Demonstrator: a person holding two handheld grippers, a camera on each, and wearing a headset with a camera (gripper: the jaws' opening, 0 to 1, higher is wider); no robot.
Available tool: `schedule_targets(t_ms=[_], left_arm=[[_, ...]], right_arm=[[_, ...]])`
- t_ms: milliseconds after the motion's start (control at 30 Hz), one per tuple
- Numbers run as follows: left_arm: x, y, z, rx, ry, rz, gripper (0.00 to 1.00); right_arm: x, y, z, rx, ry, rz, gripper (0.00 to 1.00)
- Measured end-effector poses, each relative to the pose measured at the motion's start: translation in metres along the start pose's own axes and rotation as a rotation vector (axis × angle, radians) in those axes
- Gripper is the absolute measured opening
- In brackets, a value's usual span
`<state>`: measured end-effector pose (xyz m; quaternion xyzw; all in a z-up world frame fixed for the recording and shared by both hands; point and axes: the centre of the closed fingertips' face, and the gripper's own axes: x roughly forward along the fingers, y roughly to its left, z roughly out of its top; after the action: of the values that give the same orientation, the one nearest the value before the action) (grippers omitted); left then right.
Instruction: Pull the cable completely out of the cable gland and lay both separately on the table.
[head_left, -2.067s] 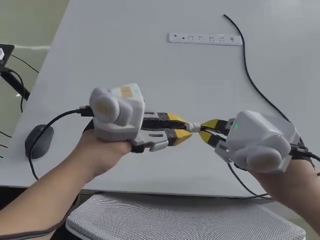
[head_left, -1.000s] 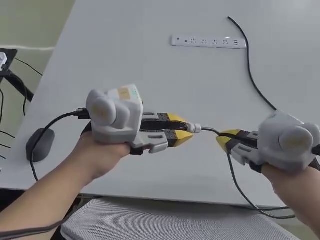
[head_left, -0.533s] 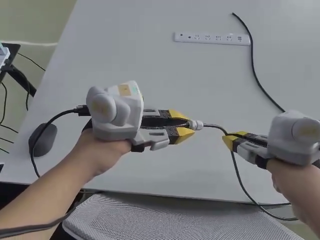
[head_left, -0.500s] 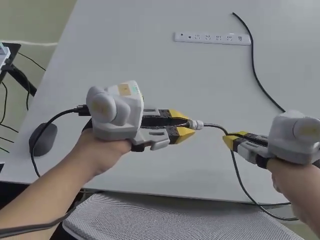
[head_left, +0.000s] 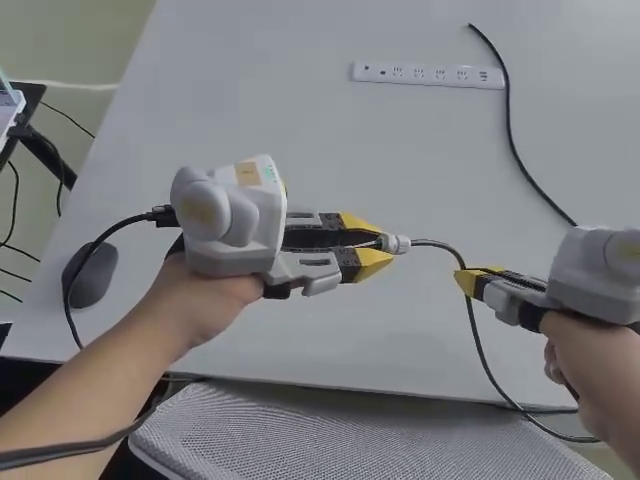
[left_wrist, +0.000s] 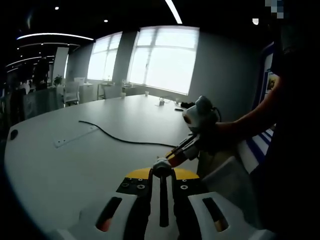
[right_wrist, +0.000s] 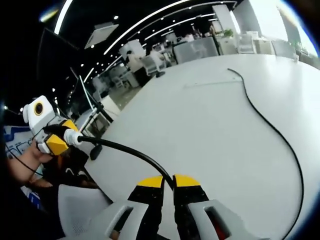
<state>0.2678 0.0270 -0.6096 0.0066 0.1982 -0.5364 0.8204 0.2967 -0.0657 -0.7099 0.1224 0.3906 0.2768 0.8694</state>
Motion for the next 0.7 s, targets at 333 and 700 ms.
schedule_targets(t_ms=[333,700], left_arm=[[0.0008,-0.0008,0.0005,0.000,-0.002,-0.003,0.15],[-0.0018,0.0020,0.0005,-0.005,-0.002,0.005,0.15]], right_arm=[[0.0005,0.0006,-0.0021,-0.003,0.003,0.006,0.02],[0.0014,0.0054,-0.0041,-0.072,0.009,0.025,0.02]])
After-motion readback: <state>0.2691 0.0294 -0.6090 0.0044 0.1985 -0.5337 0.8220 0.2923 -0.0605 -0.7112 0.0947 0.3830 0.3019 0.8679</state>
